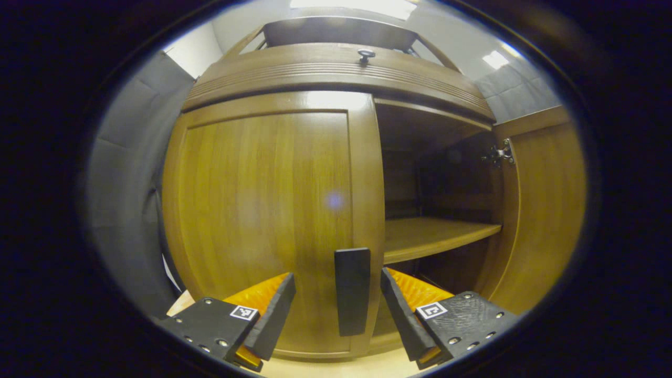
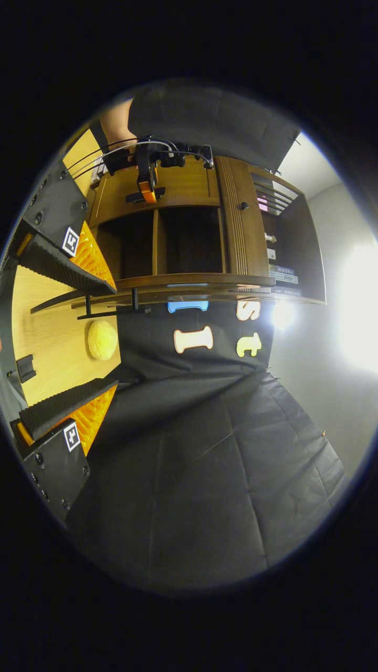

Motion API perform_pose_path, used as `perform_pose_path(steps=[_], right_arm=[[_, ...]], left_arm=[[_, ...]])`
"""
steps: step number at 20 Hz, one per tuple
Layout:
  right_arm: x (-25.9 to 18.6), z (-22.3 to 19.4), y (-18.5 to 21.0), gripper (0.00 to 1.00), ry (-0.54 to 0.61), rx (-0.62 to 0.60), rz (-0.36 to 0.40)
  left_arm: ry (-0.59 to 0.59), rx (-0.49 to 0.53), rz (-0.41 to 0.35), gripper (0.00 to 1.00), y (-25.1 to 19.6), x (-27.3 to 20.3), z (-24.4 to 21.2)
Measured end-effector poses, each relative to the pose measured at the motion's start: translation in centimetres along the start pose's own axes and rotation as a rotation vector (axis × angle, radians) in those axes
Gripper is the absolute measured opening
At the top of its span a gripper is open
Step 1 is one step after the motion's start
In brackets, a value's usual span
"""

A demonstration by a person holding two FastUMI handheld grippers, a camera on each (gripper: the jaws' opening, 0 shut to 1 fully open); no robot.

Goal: Open the right door of the double-door shoe cabinet with the right hand, and open the left door with the left hand.

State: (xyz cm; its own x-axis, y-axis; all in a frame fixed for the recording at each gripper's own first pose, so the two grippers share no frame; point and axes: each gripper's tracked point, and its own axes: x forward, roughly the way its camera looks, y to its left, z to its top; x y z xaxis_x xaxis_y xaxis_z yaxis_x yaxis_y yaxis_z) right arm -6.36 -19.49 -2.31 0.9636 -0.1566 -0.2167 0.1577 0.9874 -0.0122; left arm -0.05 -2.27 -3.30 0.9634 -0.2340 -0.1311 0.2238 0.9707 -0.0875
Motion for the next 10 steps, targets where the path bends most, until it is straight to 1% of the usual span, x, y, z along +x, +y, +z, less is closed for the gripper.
perform_pose_path(steps=[1, 2, 3, 4, 5, 6, 8, 9, 10], right_arm=[[0.0, 0.1, -0.1, 0.94, 0.002, -0.002, -0.001], [0.1, 0.2, 0.0, 0.98, 0.003, 0.0, -0.001], [0.2, 0.3, 0.0, 0.98, 0.002, 0.002, 0.0], [0.2, 0.4, 0.0, 0.94, 0.0, 0.004, -0.001], [0.2, 0.5, 0.0, 0.94, -0.002, 0.006, -0.001], [0.2, 0.5, 0.0, 0.94, -0.004, 0.01, 0.001], [0.2, 0.6, 0.3, 0.94, -0.006, 0.019, 0.01], [0.2, 0.7, 0.4, 0.94, -0.008, 0.021, 0.013], [0.2, 0.6, 0.5, 0.94, -0.01, 0.021, 0.017]], left_arm=[[0.004, 0.004, 0.009, 0.88, 0.5, 0.3, -0.2], [0.01, 0.004, 0.009, 0.85, 0.7, 0.5, -0.4], [0.021, -0.001, 0.008, 0.81, 0.6, 0.6, -0.7], [0.027, -0.01, -0.003, 0.81, 0.4, 0.5, -0.8], [0.021, -0.022, -0.011, 0.76, 0.0, 0.6, -0.7], [0.023, -0.034, -0.039, 0.7, -0.8, 0.8, -0.7], [0.022, -0.029, -0.036, 0.42, -1.3, 0.4, -0.3], [0.028, -0.01, -0.021, 0.35, -1.1, 1.0, -0.7], [0.025, -0.004, -0.006, 0.29, -0.7, 0.6, -0.8]])
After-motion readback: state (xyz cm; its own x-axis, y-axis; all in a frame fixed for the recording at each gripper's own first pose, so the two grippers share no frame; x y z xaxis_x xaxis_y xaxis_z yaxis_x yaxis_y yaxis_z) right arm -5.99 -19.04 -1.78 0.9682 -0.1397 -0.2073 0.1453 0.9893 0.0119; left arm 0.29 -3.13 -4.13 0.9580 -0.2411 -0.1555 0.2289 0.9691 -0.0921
